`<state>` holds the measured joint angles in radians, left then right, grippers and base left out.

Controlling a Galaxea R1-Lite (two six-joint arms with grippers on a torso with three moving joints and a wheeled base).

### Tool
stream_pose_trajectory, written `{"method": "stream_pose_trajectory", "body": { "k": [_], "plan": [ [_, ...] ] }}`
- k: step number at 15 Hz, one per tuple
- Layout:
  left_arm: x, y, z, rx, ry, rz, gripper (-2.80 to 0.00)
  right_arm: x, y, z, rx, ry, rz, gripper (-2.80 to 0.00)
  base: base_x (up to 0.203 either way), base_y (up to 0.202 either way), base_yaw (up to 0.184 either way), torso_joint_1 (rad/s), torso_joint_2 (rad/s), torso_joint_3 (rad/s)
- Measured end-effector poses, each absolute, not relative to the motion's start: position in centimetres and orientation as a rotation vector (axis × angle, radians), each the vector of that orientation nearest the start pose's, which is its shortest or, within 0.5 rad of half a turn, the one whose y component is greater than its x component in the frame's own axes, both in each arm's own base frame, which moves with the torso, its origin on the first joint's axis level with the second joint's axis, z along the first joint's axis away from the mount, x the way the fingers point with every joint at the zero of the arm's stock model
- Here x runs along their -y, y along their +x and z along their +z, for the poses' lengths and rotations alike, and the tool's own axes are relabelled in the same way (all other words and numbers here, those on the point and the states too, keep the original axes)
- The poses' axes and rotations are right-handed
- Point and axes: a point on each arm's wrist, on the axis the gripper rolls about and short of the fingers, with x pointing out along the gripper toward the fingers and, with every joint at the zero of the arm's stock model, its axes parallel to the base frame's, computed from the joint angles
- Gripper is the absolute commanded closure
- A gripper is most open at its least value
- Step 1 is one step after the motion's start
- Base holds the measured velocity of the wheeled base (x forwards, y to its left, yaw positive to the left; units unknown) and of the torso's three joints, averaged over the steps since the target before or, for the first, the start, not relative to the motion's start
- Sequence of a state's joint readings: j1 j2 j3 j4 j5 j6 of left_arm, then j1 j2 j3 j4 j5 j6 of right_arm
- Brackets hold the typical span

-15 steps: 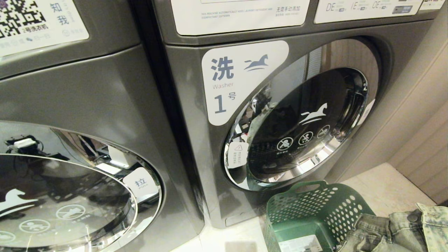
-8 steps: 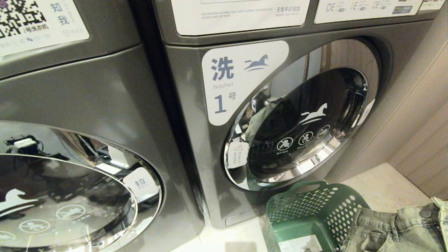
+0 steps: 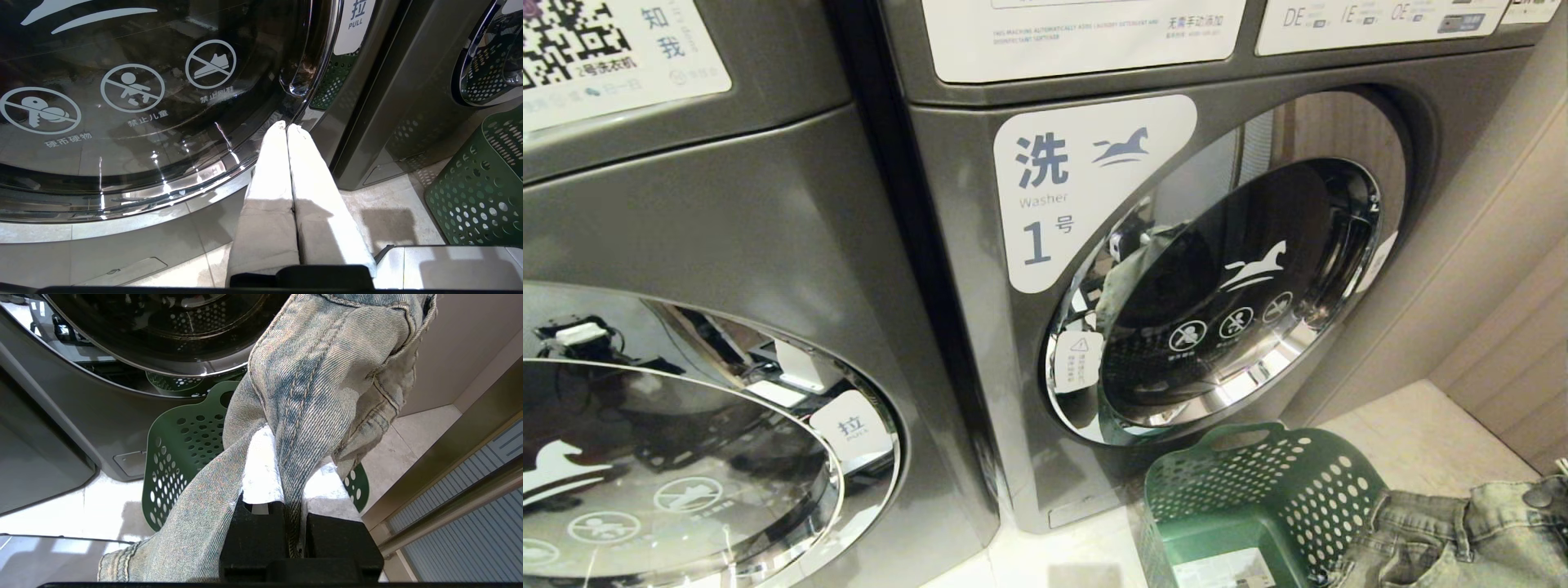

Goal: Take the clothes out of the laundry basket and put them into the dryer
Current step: Put the clothes in the dryer

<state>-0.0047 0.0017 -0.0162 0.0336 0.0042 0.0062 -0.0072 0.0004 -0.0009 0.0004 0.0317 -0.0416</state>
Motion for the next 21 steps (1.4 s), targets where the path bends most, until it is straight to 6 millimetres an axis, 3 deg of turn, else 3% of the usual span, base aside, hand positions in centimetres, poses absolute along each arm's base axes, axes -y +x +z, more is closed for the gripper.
{"method": "stream_pose_trajectory", "body": {
  "k": [12, 21],
  "plan": [
    [-0.01, -2.27, 7.47, -0.011, 0.07, -0.007, 0.0, -0.09, -2.3, 7.6, 0.004, -0.041, 0.023, 0.0, 0.0, 0.004, -0.001, 0.001, 0.0, 0.0],
    [-0.01, -2.27, 7.47, -0.01, 0.07, -0.007, 0.0, -0.09, -2.3, 7.58, 0.003, -0.041, 0.024, 0.0, 0.0, 0.149, -0.002, 0.001, 0.0, 0.001]
  ]
}}
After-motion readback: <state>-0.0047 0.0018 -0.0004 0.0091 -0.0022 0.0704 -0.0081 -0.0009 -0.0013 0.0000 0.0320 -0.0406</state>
